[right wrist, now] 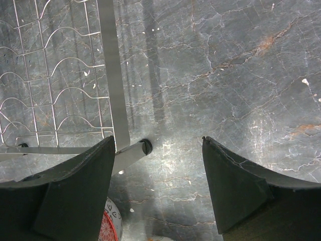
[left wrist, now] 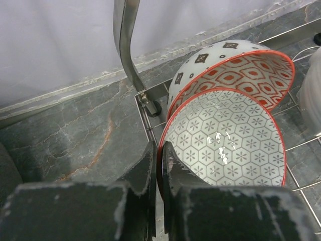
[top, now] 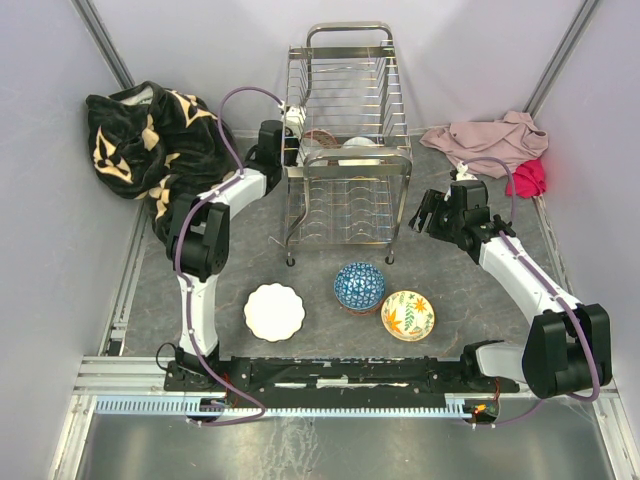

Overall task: Load the bowls into the dish rack
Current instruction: Place the bowl in the dish rack, then pick up the bowl from the center of the board.

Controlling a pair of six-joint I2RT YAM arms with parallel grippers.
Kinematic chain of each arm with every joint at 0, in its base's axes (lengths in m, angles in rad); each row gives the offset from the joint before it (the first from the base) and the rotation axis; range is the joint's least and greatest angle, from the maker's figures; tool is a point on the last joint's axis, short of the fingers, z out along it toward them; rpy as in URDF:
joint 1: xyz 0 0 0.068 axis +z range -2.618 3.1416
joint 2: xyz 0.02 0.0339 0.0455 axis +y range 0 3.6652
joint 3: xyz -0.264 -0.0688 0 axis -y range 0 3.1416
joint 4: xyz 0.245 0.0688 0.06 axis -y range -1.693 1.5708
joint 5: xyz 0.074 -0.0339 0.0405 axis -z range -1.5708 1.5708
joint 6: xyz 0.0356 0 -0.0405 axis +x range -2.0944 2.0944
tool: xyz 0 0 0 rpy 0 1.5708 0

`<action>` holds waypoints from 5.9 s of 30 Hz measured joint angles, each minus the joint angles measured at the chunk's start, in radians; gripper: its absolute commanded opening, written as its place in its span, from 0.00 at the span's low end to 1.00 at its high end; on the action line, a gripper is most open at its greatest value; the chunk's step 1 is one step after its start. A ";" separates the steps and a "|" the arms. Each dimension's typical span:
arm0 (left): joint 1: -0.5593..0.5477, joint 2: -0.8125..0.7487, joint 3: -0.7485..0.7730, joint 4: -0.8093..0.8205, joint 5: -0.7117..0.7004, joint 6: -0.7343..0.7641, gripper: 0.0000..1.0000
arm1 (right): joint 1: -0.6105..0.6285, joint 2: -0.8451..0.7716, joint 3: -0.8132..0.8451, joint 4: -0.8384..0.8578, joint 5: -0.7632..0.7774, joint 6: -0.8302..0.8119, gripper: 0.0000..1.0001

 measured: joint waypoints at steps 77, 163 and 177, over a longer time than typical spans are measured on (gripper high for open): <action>-0.071 0.022 -0.503 1.059 0.112 0.640 0.14 | 0.007 -0.080 -0.114 0.200 -0.108 0.021 0.74; 0.127 -0.410 -0.330 0.205 -0.299 -0.314 0.99 | 0.007 -0.128 -0.110 0.021 -0.037 0.031 0.99; 0.125 -0.766 -0.461 -0.337 -0.158 -0.513 0.99 | 0.007 -0.230 -0.084 -0.272 0.061 0.100 0.99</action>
